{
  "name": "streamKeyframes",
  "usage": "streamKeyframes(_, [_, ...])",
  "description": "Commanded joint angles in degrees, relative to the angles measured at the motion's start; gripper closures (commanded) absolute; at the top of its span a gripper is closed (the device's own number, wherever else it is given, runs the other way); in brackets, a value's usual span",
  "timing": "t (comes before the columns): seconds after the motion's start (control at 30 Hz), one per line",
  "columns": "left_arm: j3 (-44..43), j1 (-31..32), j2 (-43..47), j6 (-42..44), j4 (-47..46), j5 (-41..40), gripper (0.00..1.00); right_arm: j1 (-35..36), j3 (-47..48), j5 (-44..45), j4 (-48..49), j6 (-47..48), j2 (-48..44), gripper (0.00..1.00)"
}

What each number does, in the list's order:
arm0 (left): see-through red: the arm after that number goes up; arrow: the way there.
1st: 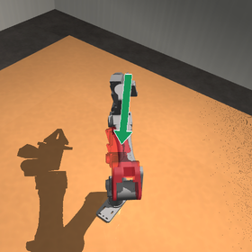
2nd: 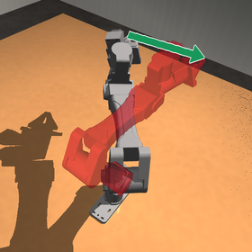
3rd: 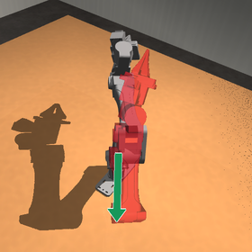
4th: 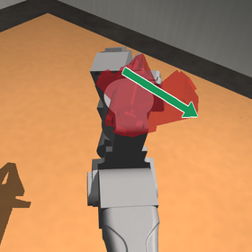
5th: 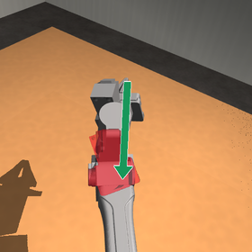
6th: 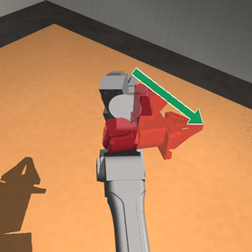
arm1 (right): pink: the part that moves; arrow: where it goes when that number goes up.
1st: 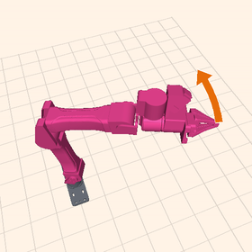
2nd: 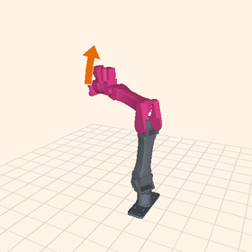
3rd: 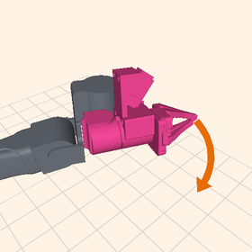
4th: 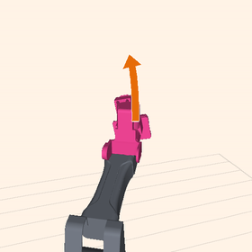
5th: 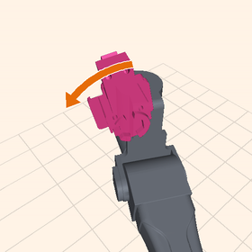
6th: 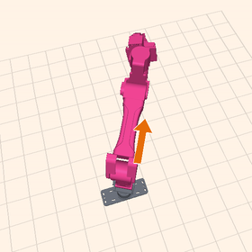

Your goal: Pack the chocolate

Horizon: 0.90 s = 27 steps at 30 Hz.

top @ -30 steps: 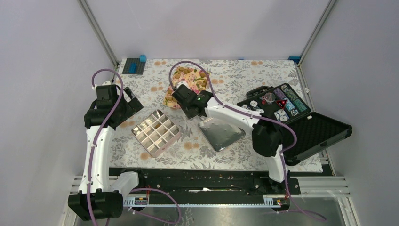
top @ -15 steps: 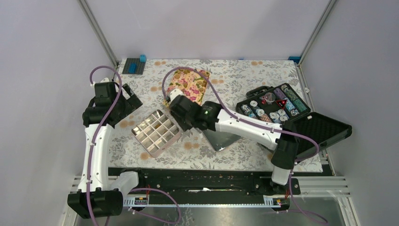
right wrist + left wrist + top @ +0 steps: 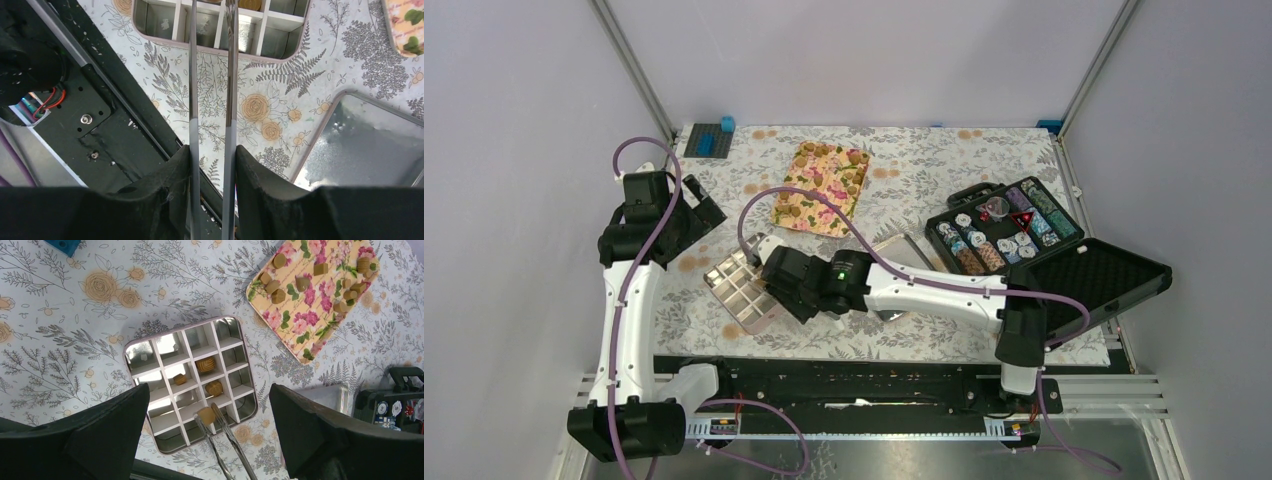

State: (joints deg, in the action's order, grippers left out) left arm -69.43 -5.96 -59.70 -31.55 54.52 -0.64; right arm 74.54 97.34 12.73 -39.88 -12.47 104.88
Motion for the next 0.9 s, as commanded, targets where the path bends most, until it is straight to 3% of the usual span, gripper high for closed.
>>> streamKeyframes(0.0, [-2.25,-0.42,1.4,0.03,-0.26,-0.15,0.01,0.19,3.74,0.35,2.44,0.07,2.64,0.63])
streamKeyframes(0.2, [-2.79,-0.45,1.43,0.94,0.3,-0.93,0.01,0.22,4.85,1.02,2.69,0.36,4.75,0.63])
streamKeyframes(0.67, [-2.21,-0.46,1.27,0.99,0.2,-0.85,0.01,0.74,4.94,0.33,2.52,-0.25,5.04,0.51])
streamKeyframes(0.77, [-1.72,-0.46,1.47,0.9,0.05,-0.78,0.01,0.7,5.1,1.27,2.59,-0.21,4.77,0.54])
streamKeyframes(0.87, [-1.06,-0.42,1.52,0.66,-0.26,-0.27,0.01,0.71,5.62,2.71,3.15,-0.09,3.99,0.66])
